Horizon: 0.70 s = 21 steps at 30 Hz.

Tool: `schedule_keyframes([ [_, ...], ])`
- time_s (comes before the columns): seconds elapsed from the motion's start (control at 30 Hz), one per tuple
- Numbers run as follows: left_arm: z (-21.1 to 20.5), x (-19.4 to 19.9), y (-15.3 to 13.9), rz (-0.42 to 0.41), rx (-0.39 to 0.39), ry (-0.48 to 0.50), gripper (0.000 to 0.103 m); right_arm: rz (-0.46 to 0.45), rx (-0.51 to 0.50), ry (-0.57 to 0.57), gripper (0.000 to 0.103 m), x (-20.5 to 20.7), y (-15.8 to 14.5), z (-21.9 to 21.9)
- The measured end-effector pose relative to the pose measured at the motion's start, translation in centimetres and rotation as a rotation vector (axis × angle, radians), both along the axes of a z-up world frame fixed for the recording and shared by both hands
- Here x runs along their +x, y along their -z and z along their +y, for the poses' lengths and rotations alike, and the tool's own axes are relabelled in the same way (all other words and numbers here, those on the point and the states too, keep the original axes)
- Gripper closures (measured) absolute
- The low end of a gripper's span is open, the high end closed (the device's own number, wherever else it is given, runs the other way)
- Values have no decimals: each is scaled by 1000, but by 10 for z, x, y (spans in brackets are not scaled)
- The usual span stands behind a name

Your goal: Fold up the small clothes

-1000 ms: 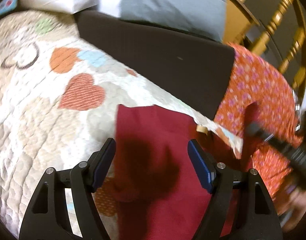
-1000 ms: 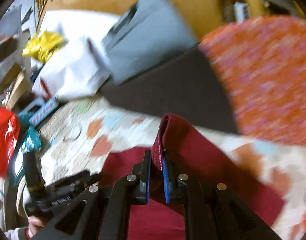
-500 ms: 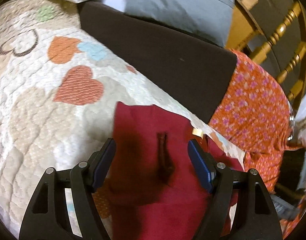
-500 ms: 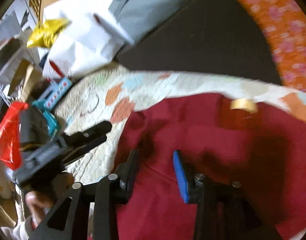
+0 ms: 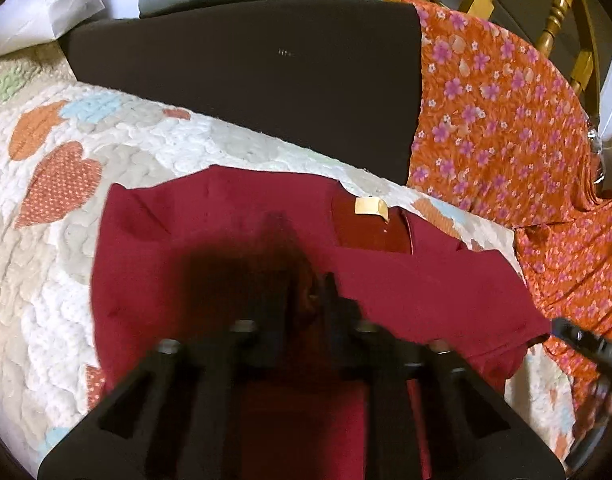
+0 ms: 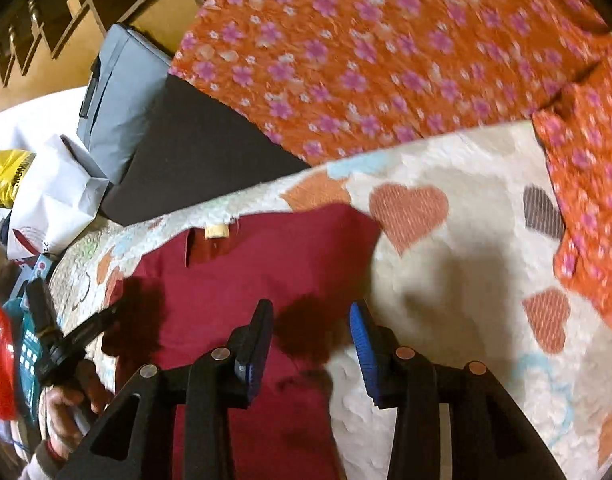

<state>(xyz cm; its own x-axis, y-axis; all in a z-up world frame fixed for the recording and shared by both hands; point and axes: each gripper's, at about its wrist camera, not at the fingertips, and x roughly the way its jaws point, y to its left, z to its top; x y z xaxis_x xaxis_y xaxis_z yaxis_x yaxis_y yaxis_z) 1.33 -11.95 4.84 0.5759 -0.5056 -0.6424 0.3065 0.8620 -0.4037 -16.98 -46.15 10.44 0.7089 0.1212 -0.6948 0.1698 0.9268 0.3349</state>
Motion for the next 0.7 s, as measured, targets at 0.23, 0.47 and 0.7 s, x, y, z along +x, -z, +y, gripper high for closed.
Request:
schedule_keyframes([
  [0.23,55,0,-27,-36,-88,-123,97,11,24,-84,59,-8,21,21],
  [0.47,60,4,-14,16,-46,-138,97,83,56,12,59,26,49,21],
  [0.7,70,-5,-5,69,-17,-156,97,72,-131,83,84,51,36,24],
])
